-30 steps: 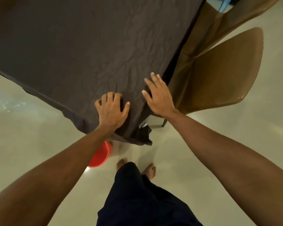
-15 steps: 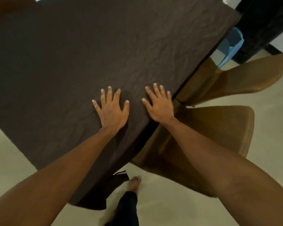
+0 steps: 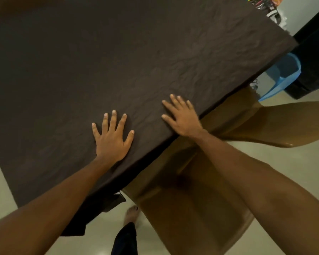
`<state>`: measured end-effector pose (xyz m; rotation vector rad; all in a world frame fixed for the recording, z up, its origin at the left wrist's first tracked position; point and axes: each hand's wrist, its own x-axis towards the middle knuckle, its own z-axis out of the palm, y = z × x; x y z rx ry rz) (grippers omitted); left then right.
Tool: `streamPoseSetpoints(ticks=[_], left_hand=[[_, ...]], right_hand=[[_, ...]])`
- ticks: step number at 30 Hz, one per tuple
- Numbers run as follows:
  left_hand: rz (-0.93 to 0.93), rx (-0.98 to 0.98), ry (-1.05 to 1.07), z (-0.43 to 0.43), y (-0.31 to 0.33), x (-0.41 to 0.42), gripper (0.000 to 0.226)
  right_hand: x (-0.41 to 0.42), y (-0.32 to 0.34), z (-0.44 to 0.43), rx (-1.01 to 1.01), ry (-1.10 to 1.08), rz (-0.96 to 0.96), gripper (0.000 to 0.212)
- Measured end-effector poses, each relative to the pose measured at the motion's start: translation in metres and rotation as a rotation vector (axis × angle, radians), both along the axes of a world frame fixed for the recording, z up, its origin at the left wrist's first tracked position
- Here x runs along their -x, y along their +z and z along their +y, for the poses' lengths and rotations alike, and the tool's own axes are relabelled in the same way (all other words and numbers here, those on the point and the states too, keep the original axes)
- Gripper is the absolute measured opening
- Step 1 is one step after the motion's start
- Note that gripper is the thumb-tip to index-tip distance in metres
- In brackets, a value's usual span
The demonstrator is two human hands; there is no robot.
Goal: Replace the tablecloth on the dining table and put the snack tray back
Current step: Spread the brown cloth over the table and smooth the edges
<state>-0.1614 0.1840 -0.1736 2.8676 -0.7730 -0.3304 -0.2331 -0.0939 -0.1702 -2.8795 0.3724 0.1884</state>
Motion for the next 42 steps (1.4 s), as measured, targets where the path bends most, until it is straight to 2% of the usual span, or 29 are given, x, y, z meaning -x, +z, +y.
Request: streamPoseSetpoints(ticks=[3,6,11,14,18,20,24,26,30,33,36,40,42], left_hand=[[0.001,-0.030,0.095,-0.012,0.003,0.010,0.065],[0.013,0.011,0.290,-0.037,0.009,0.020,0.060],[-0.016,0.120,0.516,-0.131,0.025,0.042,0.049],[0.004,0.139,0.414,-0.195,0.034,0.052,0.046],[0.033,0.034,0.178,-0.272,0.040,0.075,0.049],[-0.011,0.018,0.122,-0.306,0.039,0.079,0.046],[-0.071,0.077,0.164,-0.362,0.038,0.070,0.043],[-0.084,0.110,0.194,-0.388,0.033,0.057,0.043],[-0.106,0.171,0.210,-0.455,0.020,0.020,0.046],[-0.077,0.186,0.259,-0.508,0.016,0.005,0.049],[-0.016,0.147,0.299,-0.560,0.013,-0.007,0.057],[0.029,0.133,0.347,-0.616,0.014,-0.024,0.063],[0.017,0.131,0.375,-0.639,0.015,-0.032,0.065]], right_hand=[[0.021,0.001,-0.088,-0.004,-0.205,-0.005,0.066],[0.036,0.003,-0.156,-0.042,-0.330,0.033,0.072],[0.040,0.011,-0.195,-0.129,-0.207,0.047,0.069],[0.039,0.020,-0.199,-0.182,0.001,0.044,0.064],[0.035,0.025,-0.212,-0.171,0.301,0.079,0.059],[0.025,0.026,-0.226,-0.163,0.356,0.109,0.059],[0.008,0.018,-0.275,-0.141,0.377,0.160,0.061],[0.002,0.013,-0.320,-0.121,0.325,0.143,0.061],[-0.001,0.006,-0.447,-0.090,-0.074,0.087,0.066],[0.000,0.004,-0.517,-0.031,-0.206,0.093,0.068],[-0.028,0.010,-0.543,0.004,-0.090,0.027,0.065],[-0.074,0.016,-0.540,-0.097,0.277,0.066,0.062],[-0.089,0.012,-0.564,-0.072,0.300,0.056,0.061]])
